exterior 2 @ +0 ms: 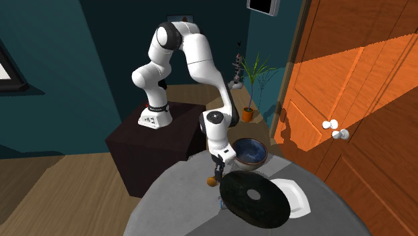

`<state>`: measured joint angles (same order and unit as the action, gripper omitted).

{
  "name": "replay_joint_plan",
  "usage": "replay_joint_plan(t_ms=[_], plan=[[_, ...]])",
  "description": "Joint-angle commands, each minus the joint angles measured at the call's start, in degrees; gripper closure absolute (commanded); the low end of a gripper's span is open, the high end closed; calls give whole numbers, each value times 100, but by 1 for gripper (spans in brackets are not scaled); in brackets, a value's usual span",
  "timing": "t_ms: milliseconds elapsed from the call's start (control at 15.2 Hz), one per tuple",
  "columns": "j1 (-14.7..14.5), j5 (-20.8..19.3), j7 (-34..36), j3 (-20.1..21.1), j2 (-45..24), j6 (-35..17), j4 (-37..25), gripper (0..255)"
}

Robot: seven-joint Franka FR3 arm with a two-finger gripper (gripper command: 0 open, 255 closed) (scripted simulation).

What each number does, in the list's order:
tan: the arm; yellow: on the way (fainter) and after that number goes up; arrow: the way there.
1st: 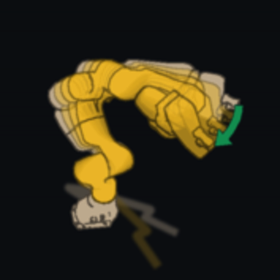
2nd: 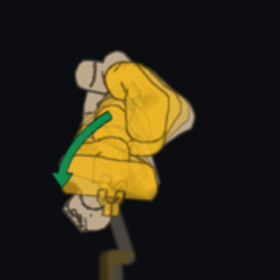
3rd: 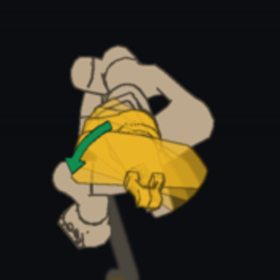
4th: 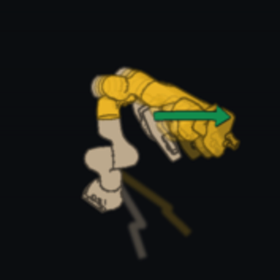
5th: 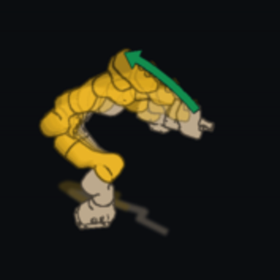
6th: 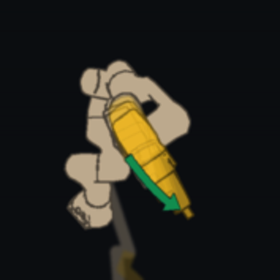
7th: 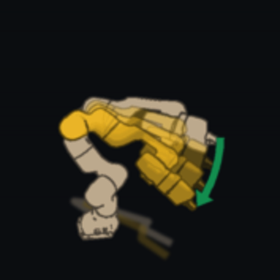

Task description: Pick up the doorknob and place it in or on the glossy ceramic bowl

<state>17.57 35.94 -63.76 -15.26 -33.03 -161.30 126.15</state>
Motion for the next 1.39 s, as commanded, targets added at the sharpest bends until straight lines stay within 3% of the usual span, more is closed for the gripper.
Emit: replay_joint_plan(t_ms=[0,528,594,1320], plan=[[108,115,-97,136,-210,-110,-112,0],[109,114,-96,137,-210,-110,-112,0],[109,114,-95,137,-210,-110,-112,255],[19,23,-13,27,-60,-14,-46,255]])
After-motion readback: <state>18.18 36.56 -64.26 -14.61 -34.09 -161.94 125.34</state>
